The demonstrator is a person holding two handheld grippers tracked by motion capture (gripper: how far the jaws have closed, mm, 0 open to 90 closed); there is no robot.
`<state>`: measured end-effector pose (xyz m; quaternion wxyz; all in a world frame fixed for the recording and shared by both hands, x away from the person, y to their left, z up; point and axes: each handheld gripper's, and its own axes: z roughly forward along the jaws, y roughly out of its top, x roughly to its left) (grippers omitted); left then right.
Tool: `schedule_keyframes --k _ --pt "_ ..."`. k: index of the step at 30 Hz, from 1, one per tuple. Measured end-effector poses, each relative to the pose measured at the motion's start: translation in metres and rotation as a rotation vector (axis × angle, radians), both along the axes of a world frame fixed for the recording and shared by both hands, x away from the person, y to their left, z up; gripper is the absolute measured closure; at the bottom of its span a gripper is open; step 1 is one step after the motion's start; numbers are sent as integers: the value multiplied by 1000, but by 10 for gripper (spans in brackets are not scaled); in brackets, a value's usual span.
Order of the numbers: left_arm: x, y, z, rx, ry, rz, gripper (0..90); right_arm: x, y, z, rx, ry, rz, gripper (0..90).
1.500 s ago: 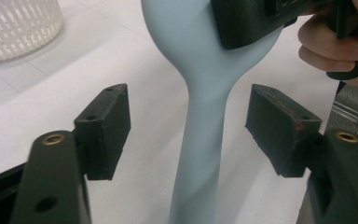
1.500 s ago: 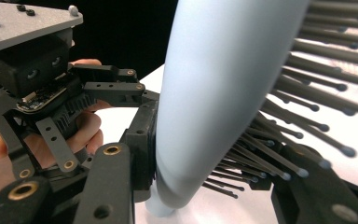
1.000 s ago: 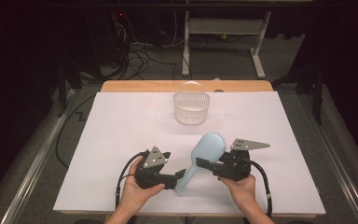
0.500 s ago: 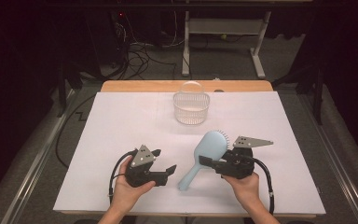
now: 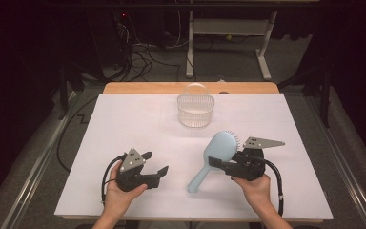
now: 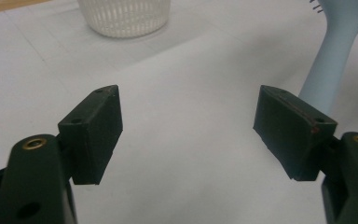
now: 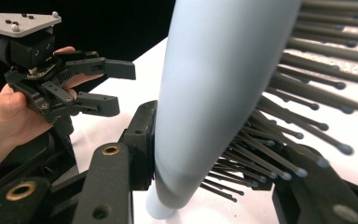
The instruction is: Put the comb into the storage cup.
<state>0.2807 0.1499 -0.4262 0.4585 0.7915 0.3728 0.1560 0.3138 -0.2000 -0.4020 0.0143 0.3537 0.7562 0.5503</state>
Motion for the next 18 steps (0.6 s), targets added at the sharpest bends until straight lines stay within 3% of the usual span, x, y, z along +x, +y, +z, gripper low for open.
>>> schedule_keyframes --k 18 --pt "0 38 -10 -2 -26 107 247 3 -8 2 -19 8 -26 546"
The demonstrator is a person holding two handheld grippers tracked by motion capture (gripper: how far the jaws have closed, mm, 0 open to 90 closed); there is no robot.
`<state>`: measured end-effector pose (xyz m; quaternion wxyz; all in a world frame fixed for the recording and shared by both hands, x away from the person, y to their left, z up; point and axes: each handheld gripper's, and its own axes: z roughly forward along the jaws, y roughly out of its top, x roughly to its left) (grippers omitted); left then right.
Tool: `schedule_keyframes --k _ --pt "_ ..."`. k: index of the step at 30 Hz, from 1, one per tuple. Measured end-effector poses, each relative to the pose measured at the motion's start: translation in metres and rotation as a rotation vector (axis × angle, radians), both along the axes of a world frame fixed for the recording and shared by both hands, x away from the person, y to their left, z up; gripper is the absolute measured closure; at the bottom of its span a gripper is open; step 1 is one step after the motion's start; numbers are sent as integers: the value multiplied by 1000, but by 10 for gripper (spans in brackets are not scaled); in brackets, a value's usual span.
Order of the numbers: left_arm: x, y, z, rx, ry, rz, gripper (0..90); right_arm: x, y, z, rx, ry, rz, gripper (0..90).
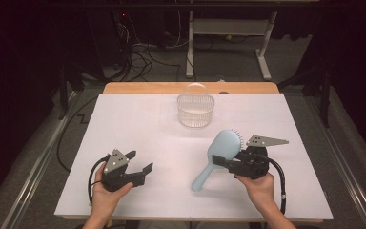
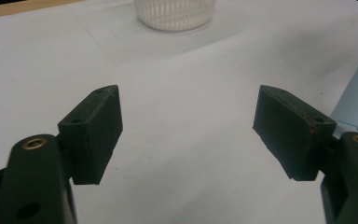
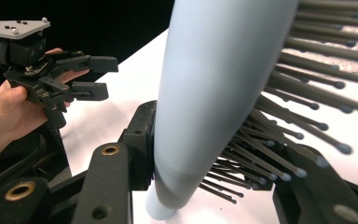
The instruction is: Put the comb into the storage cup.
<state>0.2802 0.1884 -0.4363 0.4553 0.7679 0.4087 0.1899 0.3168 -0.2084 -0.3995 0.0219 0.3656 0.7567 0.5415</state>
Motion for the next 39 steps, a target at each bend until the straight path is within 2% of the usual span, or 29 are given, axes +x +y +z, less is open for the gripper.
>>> schedule_keyframes --k 9,13,22,26,31,39 --pt "1 21 -5 -19 -34 64 247 2 -1 2 -7 3 -8 546" --pt "0 30 -8 -14 -56 101 246 3 0 4 -19 4 -10 546" --pt "1 45 -16 -36 -59 145 246 9 -2 12 -41 -11 -30 546" --pt "1 48 -18 -42 -60 153 245 12 -4 18 -50 -20 -40 547" --pt "1 48 -21 -10 -75 165 246 15 -8 26 -61 -31 -54 547" --pt "-1 52 -23 -23 -77 176 246 22 -9 31 -70 -34 -57 547"
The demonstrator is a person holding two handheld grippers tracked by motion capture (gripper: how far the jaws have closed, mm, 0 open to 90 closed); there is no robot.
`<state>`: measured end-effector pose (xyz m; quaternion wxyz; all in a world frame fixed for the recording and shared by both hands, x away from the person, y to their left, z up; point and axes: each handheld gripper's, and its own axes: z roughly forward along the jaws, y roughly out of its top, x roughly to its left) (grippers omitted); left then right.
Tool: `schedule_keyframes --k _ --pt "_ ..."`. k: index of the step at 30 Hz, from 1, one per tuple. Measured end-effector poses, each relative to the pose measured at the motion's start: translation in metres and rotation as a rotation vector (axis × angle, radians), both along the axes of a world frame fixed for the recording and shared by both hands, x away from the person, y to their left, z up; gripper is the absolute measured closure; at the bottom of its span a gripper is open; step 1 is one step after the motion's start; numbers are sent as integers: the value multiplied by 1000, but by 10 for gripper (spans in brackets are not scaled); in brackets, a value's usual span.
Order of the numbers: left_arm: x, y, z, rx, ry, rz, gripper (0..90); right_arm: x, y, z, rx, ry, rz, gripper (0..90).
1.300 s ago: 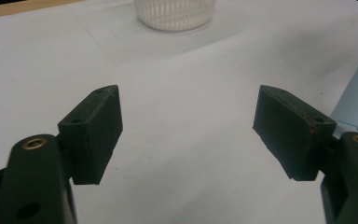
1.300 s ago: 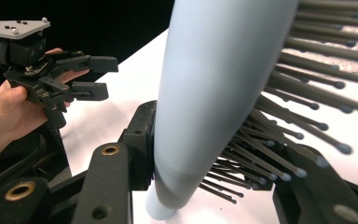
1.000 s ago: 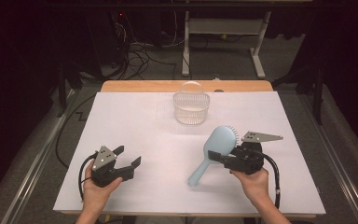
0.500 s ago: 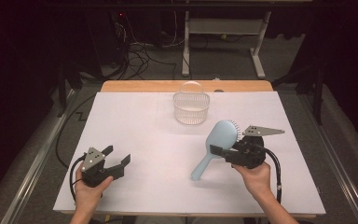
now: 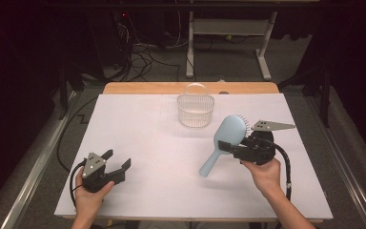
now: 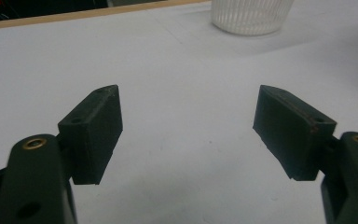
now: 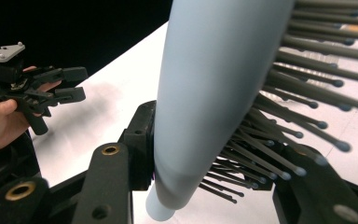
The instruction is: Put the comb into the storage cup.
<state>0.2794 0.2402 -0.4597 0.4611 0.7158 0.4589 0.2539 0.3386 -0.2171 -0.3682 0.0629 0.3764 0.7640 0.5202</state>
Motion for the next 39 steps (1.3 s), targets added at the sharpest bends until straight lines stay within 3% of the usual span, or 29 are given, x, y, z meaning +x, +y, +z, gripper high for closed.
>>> schedule_keyframes --k 25,39 --pt "-1 3 -5 -18 14 20 256 18 -6 18 -7 -4 -26 546" --pt "-1 3 -6 -18 18 16 255 30 -3 30 -36 -18 -38 541"
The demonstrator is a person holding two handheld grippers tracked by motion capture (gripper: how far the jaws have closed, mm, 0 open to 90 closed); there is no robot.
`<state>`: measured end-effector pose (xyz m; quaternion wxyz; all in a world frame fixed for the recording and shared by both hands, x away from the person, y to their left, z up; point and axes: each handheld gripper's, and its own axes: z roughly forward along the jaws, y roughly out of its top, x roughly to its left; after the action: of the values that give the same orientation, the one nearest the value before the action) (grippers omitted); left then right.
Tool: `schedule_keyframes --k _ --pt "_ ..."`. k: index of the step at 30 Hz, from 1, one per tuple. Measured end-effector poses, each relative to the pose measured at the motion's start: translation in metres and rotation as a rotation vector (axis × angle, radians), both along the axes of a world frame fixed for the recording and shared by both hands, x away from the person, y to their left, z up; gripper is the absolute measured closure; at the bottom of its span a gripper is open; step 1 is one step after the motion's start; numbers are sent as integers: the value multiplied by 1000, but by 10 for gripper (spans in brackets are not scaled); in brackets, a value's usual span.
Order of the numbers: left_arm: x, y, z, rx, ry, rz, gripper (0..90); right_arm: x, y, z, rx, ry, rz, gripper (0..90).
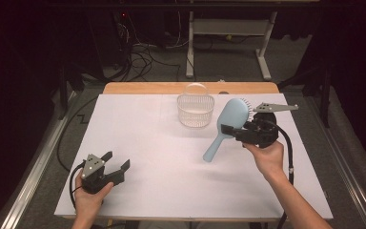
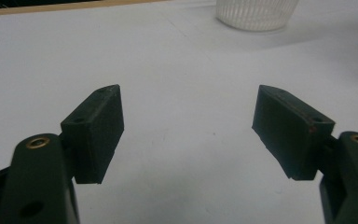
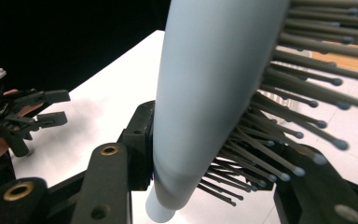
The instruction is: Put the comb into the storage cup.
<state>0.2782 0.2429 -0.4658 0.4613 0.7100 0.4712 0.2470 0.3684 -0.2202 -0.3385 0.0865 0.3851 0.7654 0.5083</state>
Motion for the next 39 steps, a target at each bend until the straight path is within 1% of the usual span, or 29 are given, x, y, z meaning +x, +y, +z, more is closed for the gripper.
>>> schedule_keyframes --k 3,14,20,28,39 --pt "0 0 0 1 0 0 255 4 0 2 2 7 -3 540" --pt "0 0 0 3 -2 -4 264 18 6 11 -15 2 -20 540" --pt "-1 -1 -1 -1 -2 -10 264 24 9 14 -35 5 -26 539" --pt "-1 0 -1 -3 1 -11 264 32 8 15 -31 16 -43 539" --pt "0 0 -1 -7 5 -10 264 41 10 20 -50 17 -51 538"
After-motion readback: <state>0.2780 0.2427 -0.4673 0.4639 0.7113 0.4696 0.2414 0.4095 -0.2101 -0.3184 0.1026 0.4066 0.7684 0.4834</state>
